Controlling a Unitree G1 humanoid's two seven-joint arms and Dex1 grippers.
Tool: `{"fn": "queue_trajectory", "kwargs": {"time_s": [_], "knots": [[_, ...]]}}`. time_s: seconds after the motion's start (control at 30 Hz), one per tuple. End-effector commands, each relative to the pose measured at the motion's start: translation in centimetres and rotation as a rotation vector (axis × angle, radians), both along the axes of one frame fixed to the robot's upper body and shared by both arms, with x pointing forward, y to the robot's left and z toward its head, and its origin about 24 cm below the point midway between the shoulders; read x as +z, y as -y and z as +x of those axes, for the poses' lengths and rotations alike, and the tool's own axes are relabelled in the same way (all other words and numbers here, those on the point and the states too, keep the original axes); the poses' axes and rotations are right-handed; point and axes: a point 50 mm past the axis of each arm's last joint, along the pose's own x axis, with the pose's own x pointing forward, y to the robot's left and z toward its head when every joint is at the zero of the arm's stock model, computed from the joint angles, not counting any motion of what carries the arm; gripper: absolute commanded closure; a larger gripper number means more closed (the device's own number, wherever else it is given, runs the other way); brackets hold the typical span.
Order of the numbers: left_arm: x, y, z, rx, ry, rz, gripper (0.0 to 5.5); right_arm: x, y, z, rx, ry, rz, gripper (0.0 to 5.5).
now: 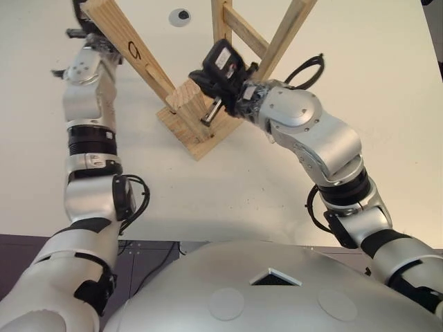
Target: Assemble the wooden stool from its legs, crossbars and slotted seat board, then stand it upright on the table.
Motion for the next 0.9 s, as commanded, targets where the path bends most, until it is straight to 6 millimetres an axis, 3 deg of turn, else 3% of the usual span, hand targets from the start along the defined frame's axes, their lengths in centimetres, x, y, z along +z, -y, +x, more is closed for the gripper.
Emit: {"fn": "queue_trajectory", "kwargs": {"time_s": [0.03,0.13,0.2,0.23,0.3,0.33,0.4,0.5,0.57,0.67,0.73,0.9], "knots": [[-1.8,-1.2,-3.9,-0.088,-0.121,0.060,5.49,5.4,2.4,0.0,-0.119,0.151,0.223,5.45],[-3.5,0.2,-6.6,-0.202,-0.209,0.043,5.49,11.9,3.6,0.5,-0.116,0.225,0.498,5.45],[-5.0,1.2,-7.9,-0.226,-0.251,0.008,5.49,17.1,6.7,1.9,-0.141,0.284,0.635,5.45],[-5.5,1.5,-8.2,-0.222,-0.260,-0.013,5.49,19.5,9.2,2.9,-0.182,0.324,0.663,5.45],[-6.0,2.1,-8.6,-0.201,-0.265,-0.048,5.49,20.3,12.9,5.6,-0.303,0.377,0.569,5.45],[-6.1,2.4,-8.5,-0.197,-0.264,-0.061,5.49,19.6,14.2,6.9,-0.346,0.378,0.509,5.45],[-5.7,3.5,-8.4,-0.233,-0.253,-0.064,5.49,16.2,15.7,9.5,-0.371,0.306,0.407,5.45],[-4.3,5.2,-7.8,-0.249,-0.206,-0.105,5.49,8.3,16.7,12.4,-0.362,0.176,0.185,5.45],[-3.2,6.8,-7.5,-0.283,-0.183,-0.117,5.49,2.5,16.6,12.8,-0.316,0.083,0.080,5.45],[-2.7,8.6,-7.1,-0.335,-0.220,-0.119,5.49,-3.9,15.5,11.4,-0.170,-0.001,0.003,5.45],[-3.3,9.3,-6.6,-0.365,-0.260,-0.078,5.49,-5.9,14.1,10.2,-0.047,-0.010,-0.005,5.45],[-5.2,8.6,-3.8,-0.386,-0.275,-0.023,5.49,-5.7,12.1,7.4,0.225,-0.016,0.011,5.45]]}}
